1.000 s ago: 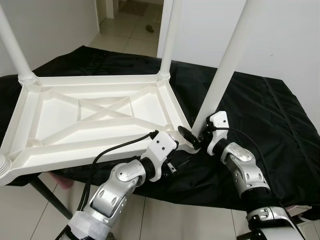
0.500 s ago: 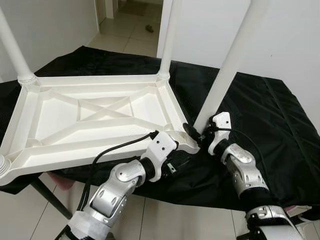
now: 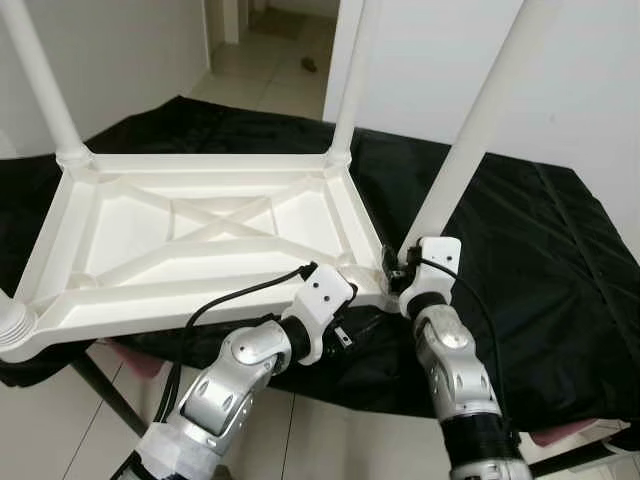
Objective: Building children table
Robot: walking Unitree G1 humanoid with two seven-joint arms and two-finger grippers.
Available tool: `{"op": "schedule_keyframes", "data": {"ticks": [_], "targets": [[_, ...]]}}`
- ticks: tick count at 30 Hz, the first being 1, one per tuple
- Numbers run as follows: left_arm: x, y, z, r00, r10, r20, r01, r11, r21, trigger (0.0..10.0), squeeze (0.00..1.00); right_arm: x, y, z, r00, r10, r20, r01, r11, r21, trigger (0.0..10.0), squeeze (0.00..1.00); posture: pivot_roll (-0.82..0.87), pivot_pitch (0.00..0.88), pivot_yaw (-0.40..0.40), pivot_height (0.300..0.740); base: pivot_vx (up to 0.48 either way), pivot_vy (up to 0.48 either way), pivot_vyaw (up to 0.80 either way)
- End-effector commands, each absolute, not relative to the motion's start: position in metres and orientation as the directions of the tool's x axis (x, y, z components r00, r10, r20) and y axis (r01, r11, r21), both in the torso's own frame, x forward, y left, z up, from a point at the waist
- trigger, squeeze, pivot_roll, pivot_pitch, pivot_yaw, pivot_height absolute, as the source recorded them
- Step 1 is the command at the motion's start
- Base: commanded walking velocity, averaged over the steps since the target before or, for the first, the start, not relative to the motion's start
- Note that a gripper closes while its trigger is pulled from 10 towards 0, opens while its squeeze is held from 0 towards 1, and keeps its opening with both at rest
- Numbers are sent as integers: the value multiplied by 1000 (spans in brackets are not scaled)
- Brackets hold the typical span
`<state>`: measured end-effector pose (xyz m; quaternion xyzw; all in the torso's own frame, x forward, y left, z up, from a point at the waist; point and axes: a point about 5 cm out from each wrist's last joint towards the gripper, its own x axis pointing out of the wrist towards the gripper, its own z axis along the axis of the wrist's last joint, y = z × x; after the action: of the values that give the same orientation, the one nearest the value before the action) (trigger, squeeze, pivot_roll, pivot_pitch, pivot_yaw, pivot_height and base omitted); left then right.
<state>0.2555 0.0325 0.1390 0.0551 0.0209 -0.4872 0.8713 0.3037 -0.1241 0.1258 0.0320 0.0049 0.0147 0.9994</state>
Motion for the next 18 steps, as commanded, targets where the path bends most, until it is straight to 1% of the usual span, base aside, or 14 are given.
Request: {"op": "schedule_keyframes", "data": {"ticks": [1,2,4,5,6,9,11,12,13,14,17,18], "targets": [[252,28,140,483,-871,-91,875,478,69,10000,0,299,-122,111,995,22,-97,-17,998,58,0,0,55,9,-80,740,0,0,0],[252,28,140,483,-871,-90,875,479,68,10000,0,298,-119,112,995,32,-93,-27,998,55,0,0,55,9,-80,740,0,0,0],[252,27,140,482,-872,-88,876,478,68,10000,0,299,-123,112,995,16,-94,-9,997,77,0,0,53,10,-79,740,0,0,0],[252,27,141,480,-873,-88,877,475,68,10000,0,299,-126,111,994,-7,-106,15,997,75,10000,0,56,9,-82,740,0,0,0],[252,27,141,478,-874,-88,878,474,68,10000,0,298,-128,110,991,-26,-129,33,998,50,10000,0,58,8,-83,740,0,0,0],[252,28,141,480,-873,-89,877,476,69,10000,0,297,-125,109,989,-26,-148,28,999,17,10000,0,57,8,-82,740,0,0,0],[253,28,141,482,-871,-89,876,478,71,10000,0,298,-127,111,988,-38,-148,41,999,15,10000,0,57,8,-82,740,0,0,0],[253,28,141,483,-871,-88,875,478,71,10000,0,297,-125,115,992,5,-125,1,999,47,10000,1000,57,8,-82,740,0,0,0],[253,28,141,483,-871,-87,875,479,71,10000,0,296,-125,119,994,39,-106,-32,997,70,10000,1000,57,8,-82,740,0,0,0],[253,28,141,483,-871,-87,875,479,71,10000,0,296,-125,119,994,39,-106,-32,997,70,10000,1000,57,8,-82,740,0,0,0],[254,27,142,482,-872,-85,876,477,71,10000,0,301,-127,122,988,118,-99,-114,992,47,10000,1000,52,4,-78,740,0,0,0],[254,27,142,480,-873,-85,877,475,72,10000,0,304,-129,122,981,171,-96,-168,985,48,10000,1000,51,3,-76,740,0,0,0]]}}
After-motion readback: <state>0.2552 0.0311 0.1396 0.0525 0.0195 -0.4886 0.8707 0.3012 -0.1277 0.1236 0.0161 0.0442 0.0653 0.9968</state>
